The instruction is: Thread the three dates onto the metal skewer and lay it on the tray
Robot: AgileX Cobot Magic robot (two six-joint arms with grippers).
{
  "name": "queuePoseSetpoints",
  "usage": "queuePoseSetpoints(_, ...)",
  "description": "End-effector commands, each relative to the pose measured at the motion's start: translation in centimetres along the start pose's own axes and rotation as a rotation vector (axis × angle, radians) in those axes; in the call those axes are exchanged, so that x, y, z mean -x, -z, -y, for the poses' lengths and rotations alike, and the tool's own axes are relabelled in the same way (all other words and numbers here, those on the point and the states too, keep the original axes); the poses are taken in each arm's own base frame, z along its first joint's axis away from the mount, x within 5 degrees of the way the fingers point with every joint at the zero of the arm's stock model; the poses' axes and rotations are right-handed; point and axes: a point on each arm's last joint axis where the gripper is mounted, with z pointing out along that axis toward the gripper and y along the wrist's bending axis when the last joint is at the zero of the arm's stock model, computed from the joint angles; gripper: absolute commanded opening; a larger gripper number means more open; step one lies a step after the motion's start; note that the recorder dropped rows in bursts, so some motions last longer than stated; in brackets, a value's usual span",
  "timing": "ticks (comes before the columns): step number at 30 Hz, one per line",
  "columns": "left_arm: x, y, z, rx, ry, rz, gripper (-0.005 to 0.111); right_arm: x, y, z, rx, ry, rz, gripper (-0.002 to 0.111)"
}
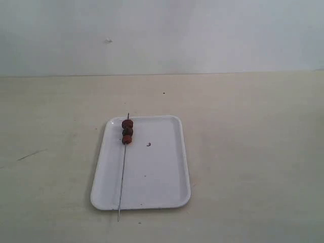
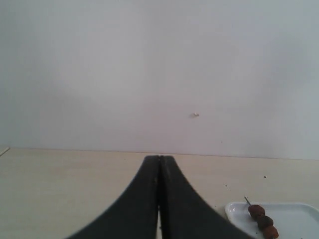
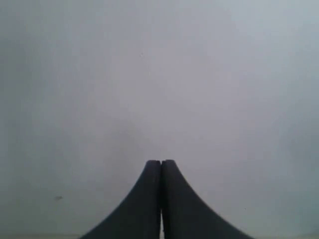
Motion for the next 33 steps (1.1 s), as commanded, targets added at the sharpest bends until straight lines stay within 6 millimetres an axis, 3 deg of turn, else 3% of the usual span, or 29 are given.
queuePoseSetpoints(1, 0.0, 0.1, 0.0, -0.003, 0.006, 0.005, 0.000, -1.2, 0.0, 0.1, 0.000, 0.127, -0.060, 0.000)
queuePoseSetpoints(12, 0.0, 0.1, 0.0, -0.003, 0.006, 0.005, 0.000, -5.7, 1.1, 1.4, -0.107, 0.082, -0.181, 0.000)
queuePoseSetpoints(22, 0.0, 0.1, 0.0, -0.003, 0.006, 0.005, 0.000, -11.2, 2.1, 2.6, -0.203, 0.105, -0.321, 0.000)
queuePoseSetpoints(33, 0.0, 0.1, 0.0, -0.003, 0.006, 0.005, 0.000, -12.1, 2.4, 2.6, -0.215, 0.061, -0.401, 0.000)
